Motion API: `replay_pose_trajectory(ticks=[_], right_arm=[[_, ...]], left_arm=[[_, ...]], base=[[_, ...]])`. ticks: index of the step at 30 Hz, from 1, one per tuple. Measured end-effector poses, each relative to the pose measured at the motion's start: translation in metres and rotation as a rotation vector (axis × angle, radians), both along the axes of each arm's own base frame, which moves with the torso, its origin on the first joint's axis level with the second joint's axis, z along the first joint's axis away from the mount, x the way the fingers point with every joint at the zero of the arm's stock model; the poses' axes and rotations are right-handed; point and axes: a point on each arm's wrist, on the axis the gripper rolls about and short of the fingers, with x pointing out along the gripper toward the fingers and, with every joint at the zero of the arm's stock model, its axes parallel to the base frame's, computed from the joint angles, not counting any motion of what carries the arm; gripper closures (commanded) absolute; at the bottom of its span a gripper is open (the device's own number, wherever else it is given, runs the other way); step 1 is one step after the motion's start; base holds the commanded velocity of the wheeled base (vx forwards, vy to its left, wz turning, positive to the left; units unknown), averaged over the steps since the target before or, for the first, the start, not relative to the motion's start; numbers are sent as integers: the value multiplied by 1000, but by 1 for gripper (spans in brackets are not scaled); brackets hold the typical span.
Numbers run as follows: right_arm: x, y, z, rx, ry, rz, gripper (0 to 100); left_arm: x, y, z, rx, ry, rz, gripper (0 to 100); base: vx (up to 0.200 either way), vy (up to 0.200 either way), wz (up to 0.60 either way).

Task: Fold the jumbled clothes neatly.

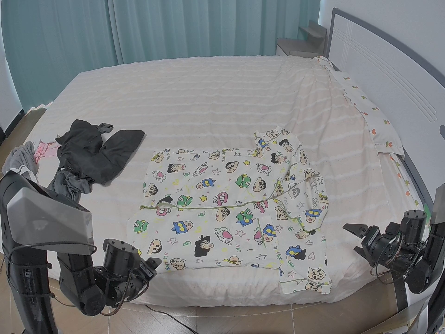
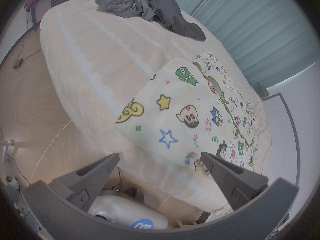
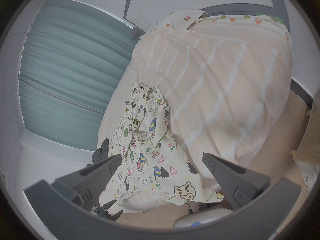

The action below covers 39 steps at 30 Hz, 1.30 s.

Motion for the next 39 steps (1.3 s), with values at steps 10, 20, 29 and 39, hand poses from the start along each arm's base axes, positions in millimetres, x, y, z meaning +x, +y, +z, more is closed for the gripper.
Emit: replay_pose_trajectory(ticks=[10, 20, 29, 39], right_arm=[[0, 0, 0, -1, 1, 0, 0], [0, 4, -1, -8, 5, 5, 0], [-1, 3, -6, -73, 16, 32, 0], [-5, 1, -32, -357, 84, 253, 0]], left_arm=[[22, -7, -6, 18, -22, 28, 0], [40, -13, -10, 68, -11, 66, 0], [46, -17, -12, 83, 15, 63, 100], [38, -15, -1, 77, 6, 62, 100]], base=[[0, 0, 0], [0, 0, 0], [0, 0, 0], [0, 0, 0]])
